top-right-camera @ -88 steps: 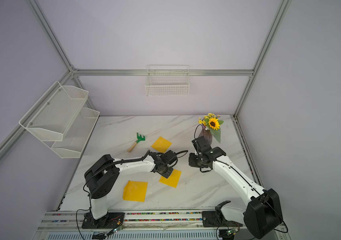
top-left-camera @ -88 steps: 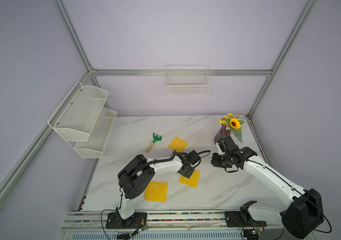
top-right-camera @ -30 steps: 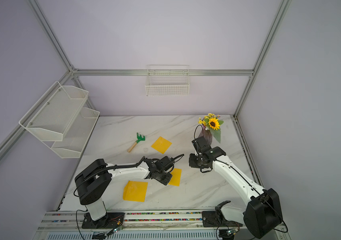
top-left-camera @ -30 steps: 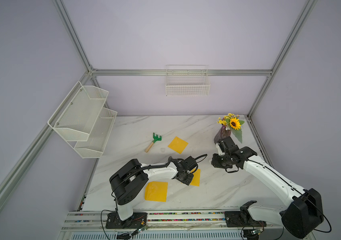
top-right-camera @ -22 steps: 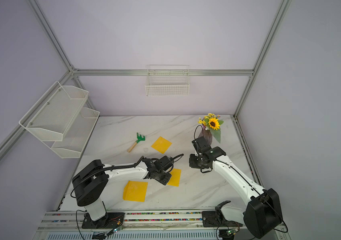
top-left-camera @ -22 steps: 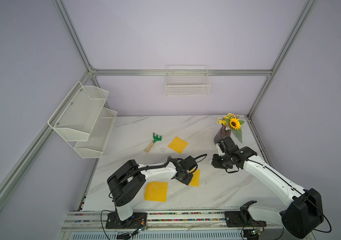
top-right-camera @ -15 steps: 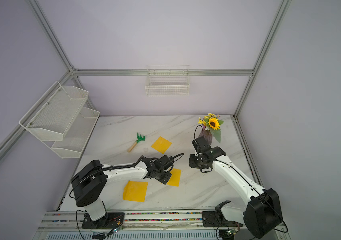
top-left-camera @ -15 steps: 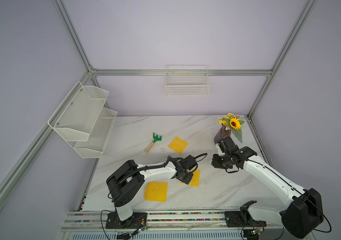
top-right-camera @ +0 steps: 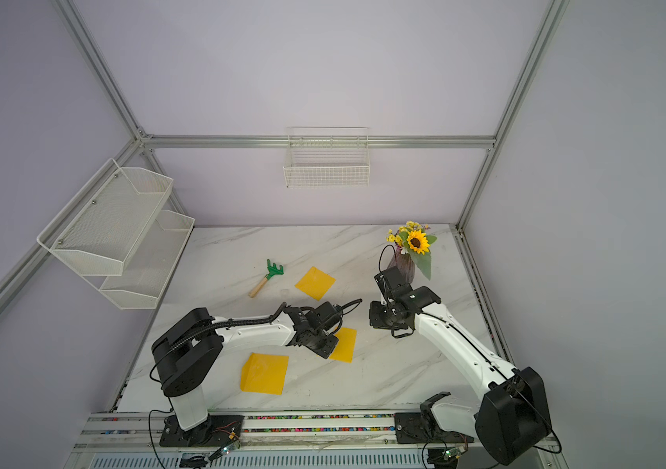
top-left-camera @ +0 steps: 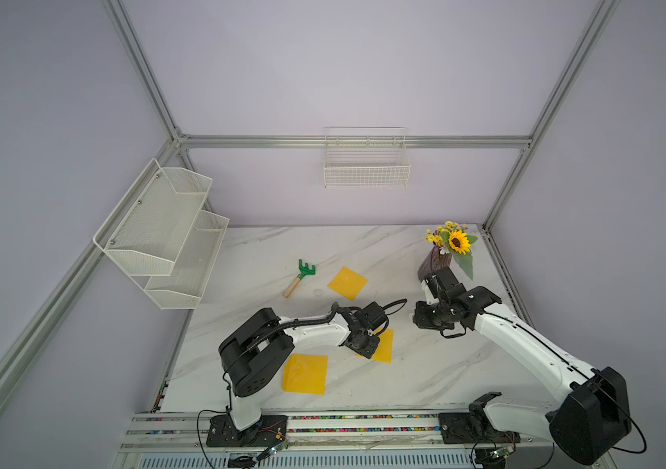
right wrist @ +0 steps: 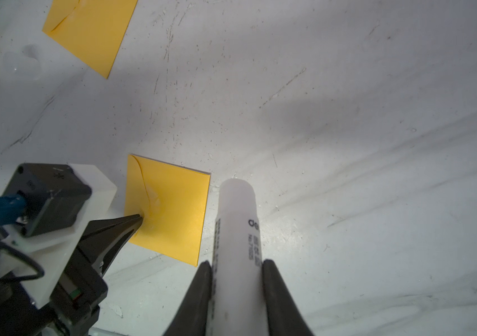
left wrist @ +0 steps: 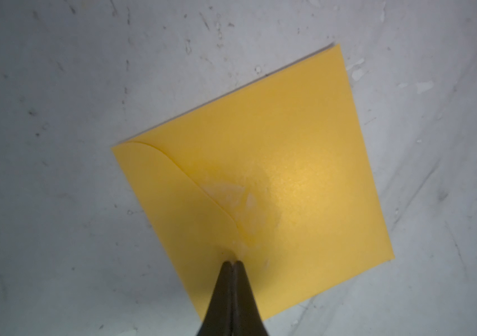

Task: Seal the envelope with a glue stick
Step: Adjust the envelope at the center of the board.

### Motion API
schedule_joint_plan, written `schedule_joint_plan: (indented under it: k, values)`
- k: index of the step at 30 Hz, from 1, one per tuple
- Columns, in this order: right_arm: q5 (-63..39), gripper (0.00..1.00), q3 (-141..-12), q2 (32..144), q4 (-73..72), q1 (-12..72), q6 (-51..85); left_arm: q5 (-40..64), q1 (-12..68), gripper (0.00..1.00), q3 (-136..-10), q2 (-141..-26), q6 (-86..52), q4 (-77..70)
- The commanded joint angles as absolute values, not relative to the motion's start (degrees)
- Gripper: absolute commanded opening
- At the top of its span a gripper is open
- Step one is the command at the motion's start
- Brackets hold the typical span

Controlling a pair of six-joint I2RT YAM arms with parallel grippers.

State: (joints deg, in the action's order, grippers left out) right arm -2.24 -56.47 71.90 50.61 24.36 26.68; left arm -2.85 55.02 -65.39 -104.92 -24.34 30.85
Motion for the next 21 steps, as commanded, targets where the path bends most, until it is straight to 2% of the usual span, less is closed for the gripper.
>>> schedule_joint_plan:
  k: [1, 10, 21]
  values:
    - [-1.6, 0.0, -58.0, 71.9, 50.8, 24.0, 26.0, -4.0, 54.0, 0.04, -66.5, -103.0, -22.9, 31.0]
    - [-1.5, 0.0, -58.2, 72.0, 51.2, 24.0, 26.0, -1.6, 52.4, 0.05, -69.7, -105.5, -21.8, 29.6]
    - [-0.8, 0.0, -58.0, 71.8, 51.6, 24.0, 25.9, 0.1, 51.8, 0.05, -67.0, -109.2, -23.3, 27.7]
